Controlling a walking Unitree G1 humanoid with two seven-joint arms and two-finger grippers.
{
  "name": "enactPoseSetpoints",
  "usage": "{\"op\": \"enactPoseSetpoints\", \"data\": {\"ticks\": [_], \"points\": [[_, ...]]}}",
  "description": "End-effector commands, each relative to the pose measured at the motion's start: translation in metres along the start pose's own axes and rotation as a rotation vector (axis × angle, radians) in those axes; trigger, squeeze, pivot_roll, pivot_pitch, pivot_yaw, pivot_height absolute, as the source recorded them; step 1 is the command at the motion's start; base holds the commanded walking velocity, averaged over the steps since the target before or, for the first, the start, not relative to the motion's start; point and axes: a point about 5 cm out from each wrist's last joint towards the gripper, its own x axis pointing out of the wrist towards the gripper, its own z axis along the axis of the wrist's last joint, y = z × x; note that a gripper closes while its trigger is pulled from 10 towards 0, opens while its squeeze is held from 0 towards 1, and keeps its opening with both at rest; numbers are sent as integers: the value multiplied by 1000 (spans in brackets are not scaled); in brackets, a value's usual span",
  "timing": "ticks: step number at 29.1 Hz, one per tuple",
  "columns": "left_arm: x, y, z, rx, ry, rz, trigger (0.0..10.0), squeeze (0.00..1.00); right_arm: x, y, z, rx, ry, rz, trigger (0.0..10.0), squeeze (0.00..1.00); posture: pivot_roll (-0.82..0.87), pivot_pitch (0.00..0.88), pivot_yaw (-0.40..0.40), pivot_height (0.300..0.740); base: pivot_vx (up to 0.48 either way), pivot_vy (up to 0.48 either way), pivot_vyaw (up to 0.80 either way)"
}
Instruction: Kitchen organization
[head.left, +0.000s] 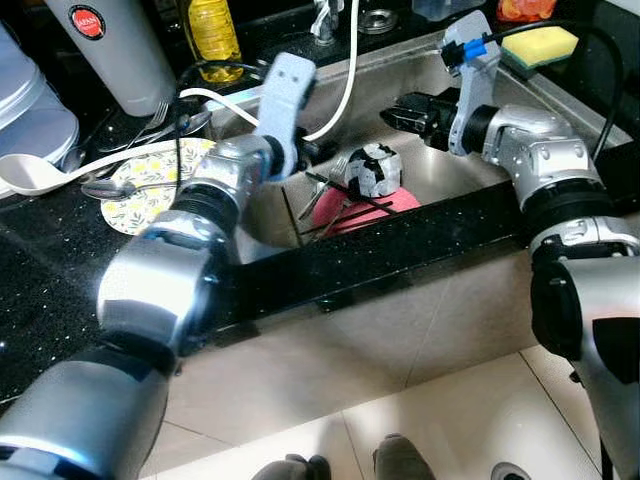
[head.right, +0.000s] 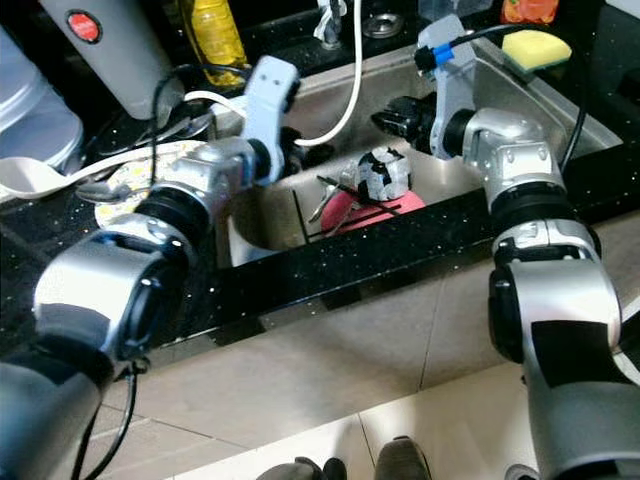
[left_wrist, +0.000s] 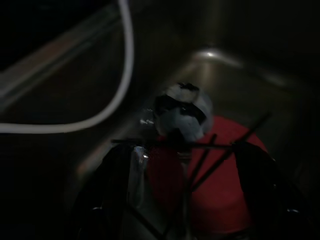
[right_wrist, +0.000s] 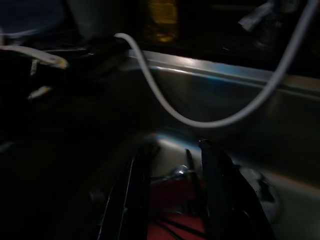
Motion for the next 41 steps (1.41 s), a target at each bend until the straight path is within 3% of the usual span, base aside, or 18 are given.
{"op": "enactPoseSetpoints", "data": {"ticks": [1, 8, 10, 15, 22, 27, 29, 30, 32, 33, 34, 35, 37, 38, 40, 41], "points": [[-9, 14, 7, 2, -11, 18, 10000, 0, 8, 9, 10, -27, -23, 66, 10000, 0, -152, 101, 129, 740, 0, 0, 0], [-30, 44, 11, 72, 4, 55, 10000, 0, 15, 19, 16, -63, -45, 162, 10000, 0, -133, 88, 117, 740, 0, 0, 0], [-44, 61, 12, 79, 0, 99, 10000, 0, 19, 25, 20, -69, -56, 193, 10000, 0, -113, 80, 97, 740, 0, 0, 0], [-64, 83, 13, 77, -1, 166, 10000, 0, 31, 36, 24, -70, -64, 230, 10000, 0, -71, 72, 56, 740, 0, 0, 0], [-81, 99, 16, 56, -8, 209, 10000, 0, 48, 59, 31, -78, -87, 340, 10000, 0, -33, 69, 33, 740, 0, 0, 0], [-99, 111, 11, 41, 47, 230, 10000, 0, 60, 81, 35, -77, -118, 446, 10000, 0, -1, 68, 16, 740, 0, 0, 0], [-123, 121, 3, 124, 99, 209, 10000, 0, 66, 93, 38, -67, -143, 509, 10000, 0, 12, 70, 10, 740, 0, 0, 0], [-123, 121, 3, 124, 99, 209, 10000, 0, 66, 93, 38, -67, -143, 509, 10000, 0, 12, 70, 10, 740, 0, 0, 0], [-145, 125, -6, 281, 164, 176, 10000, 0, 69, 100, 41, -61, -163, 540, 10000, 0, 18, 70, 9, 740, 0, 0, 0], [-145, 125, -6, 281, 164, 176, 10000, 0, 69, 100, 41, -61, -163, 540, 10000, 0, 18, 70, 9, 740, 0, 0, 0], [-154, 127, -12, 395, 223, 176, 10000, 0, 69, 101, 42, -55, -174, 548, 10000, 0, 24, 69, 6, 740, 0, 0, 0], [-154, 127, -12, 395, 223, 176, 10000, 0, 69, 101, 42, -55, -174, 548, 10000, 0, 24, 69, 6, 740, 0, 0, 0], [-166, 127, -20, 637, 340, 109, 10000, 0, 70, 103, 47, -40, -207, 555, 10000, 0, 38, 67, 4, 740, 0, 0, 0], [-166, 127, -20, 637, 340, 109, 10000, 0, 70, 103, 47, -40, -207, 555, 10000, 0, 38, 67, 4, 740, 0, 0, 0], [-165, 124, -23, 766, 397, 21, 10000, 0, 69, 104, 50, -29, -236, 560, 10000, 0, 31, 68, 12, 740, 0, 0, 0], [-165, 124, -23, 766, 397, 21, 10000, 0, 69, 104, 50, -29, -236, 560, 10000, 0, 31, 68, 12, 740, 0, 0, 0]]}}
